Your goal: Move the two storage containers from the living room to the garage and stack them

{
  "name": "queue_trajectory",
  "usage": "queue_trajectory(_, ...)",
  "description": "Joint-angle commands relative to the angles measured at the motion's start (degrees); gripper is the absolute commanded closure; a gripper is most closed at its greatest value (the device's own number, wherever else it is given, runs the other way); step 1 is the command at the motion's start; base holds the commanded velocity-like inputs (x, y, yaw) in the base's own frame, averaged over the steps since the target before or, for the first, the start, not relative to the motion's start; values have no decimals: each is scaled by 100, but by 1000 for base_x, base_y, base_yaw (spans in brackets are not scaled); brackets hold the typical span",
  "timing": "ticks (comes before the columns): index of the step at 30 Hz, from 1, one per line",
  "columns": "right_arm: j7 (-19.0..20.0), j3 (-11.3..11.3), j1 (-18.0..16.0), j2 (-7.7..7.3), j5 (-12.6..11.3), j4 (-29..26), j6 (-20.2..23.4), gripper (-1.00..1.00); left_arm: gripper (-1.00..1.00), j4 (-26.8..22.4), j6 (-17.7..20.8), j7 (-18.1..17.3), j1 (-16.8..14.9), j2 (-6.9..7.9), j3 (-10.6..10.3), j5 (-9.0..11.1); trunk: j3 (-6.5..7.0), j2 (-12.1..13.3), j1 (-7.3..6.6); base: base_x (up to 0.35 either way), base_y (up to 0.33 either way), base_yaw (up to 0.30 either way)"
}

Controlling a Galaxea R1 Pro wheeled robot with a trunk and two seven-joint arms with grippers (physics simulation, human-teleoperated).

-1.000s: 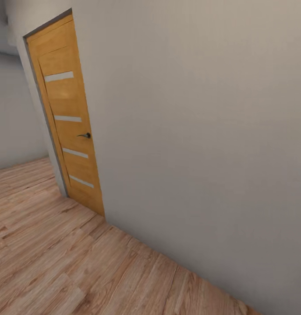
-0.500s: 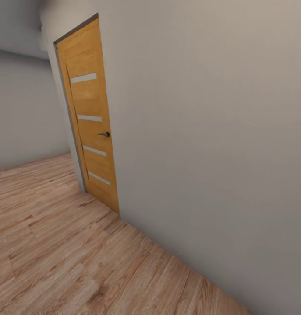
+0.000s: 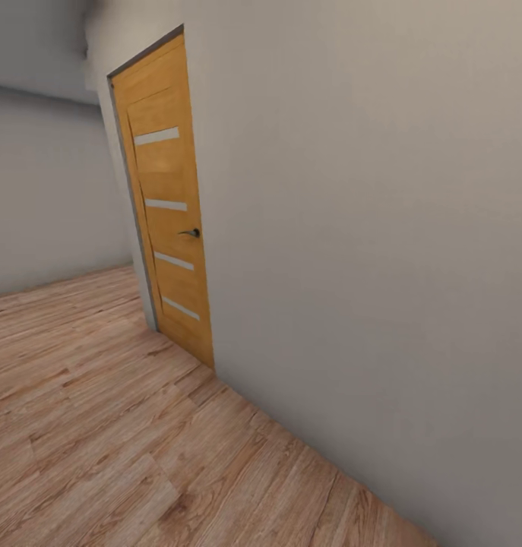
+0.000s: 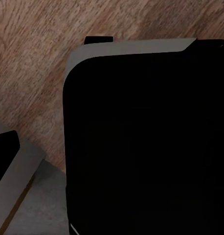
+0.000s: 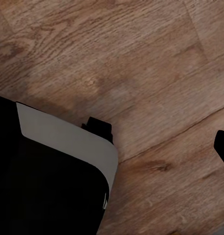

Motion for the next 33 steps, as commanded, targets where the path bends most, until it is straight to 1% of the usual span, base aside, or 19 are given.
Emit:
queue_trajectory(1,-2,50,-6,2,-60,18,-37,-100,-100,-8,2,14,1,-1,1,4,-5,-3,0,0,0,0)
queue_trajectory(5,-7,50,-6,2,-92,18,-23,-100,-100,-8,2,12,1,3,0,4,-5,-3,0,91,0,0)
queue_trajectory(10,-11,50,-6,12,-107,18,-3,-100,-100,-8,2,11,1,27,2,5,-5,-3,0,277,0,2)
queue_trajectory(13,-11,50,-6,10,-97,18,-2,-100,-100,-8,2,11,1,32,2,8,-5,-3,0,313,0,122)
queue_trajectory(33,-11,50,-6,22,-65,18,1,-100,-100,-8,2,11,1,34,2,6,-5,-3,0,322,0,265)
